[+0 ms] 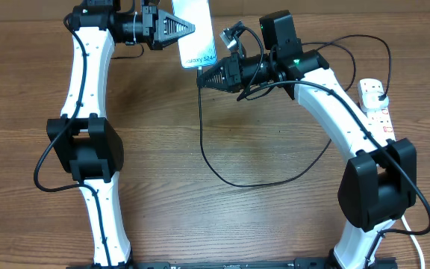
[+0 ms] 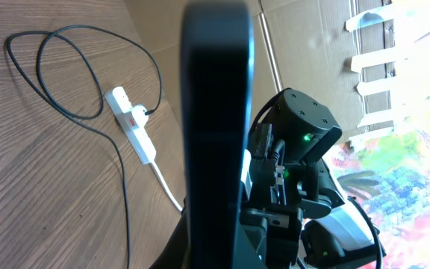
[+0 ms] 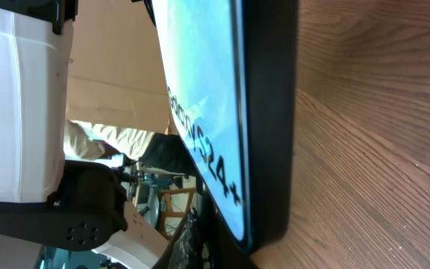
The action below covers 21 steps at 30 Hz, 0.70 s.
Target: Plug charger to phone and switch on socket
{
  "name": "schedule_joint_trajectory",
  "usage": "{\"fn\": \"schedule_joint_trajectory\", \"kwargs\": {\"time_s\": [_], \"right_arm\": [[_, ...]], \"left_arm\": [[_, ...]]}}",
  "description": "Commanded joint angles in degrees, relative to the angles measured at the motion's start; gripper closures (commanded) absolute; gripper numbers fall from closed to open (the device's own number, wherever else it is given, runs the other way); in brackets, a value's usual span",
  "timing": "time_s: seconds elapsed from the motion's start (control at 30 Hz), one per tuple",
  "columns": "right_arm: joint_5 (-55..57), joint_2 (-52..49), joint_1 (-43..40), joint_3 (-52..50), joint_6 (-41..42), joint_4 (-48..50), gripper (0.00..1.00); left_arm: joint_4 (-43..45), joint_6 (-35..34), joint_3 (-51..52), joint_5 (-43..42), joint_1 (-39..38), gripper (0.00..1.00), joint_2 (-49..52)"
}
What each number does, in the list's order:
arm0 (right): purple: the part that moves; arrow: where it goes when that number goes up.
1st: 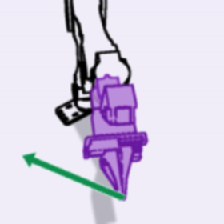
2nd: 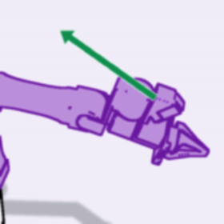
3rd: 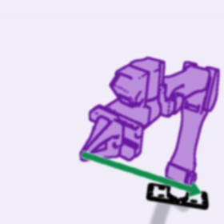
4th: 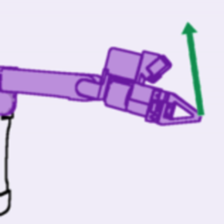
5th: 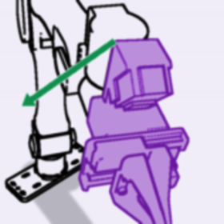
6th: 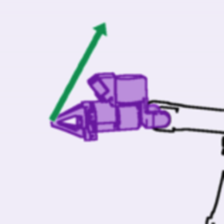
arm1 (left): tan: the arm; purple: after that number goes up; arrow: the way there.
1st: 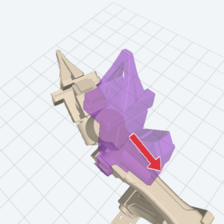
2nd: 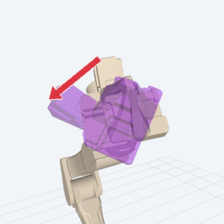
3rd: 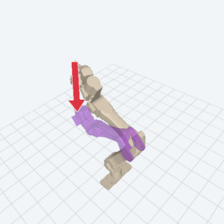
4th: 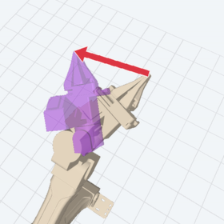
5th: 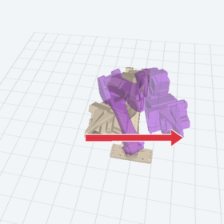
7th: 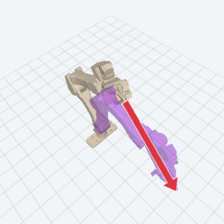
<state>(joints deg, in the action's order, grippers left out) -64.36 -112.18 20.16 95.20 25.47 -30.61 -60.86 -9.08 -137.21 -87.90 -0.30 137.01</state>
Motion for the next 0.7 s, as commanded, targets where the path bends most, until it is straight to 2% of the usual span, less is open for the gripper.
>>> {"fn": "schedule_joint_trajectory", "kwargs": {"time_s": [0.0,0.43,0.57,0.67], "right_arm": [[-2.1,0.8,-1.9,0.8,0.1,1.0,0.96],[-2.3,-0.6,-2.1,0.8,0.1,0.0,0.96],[-5.6,-1.7,-2.1,0.8,-0.2,-0.8,0.96],[-5.4,-1.7,-2.1,0.8,-2.5,-3.6,0.96]], "left_arm": [[-0.2,-0.2,-0.9,-2.8,-0.6,0.96,-2.4],[-0.6,-0.2,-0.9,-2.8,-0.7,0.96,-2.4],[-0.3,-0.2,-0.9,-2.8,-0.5,0.96,-2.4],[0.4,-0.2,-0.9,-2.7,0.2,0.96,-2.4]]}}
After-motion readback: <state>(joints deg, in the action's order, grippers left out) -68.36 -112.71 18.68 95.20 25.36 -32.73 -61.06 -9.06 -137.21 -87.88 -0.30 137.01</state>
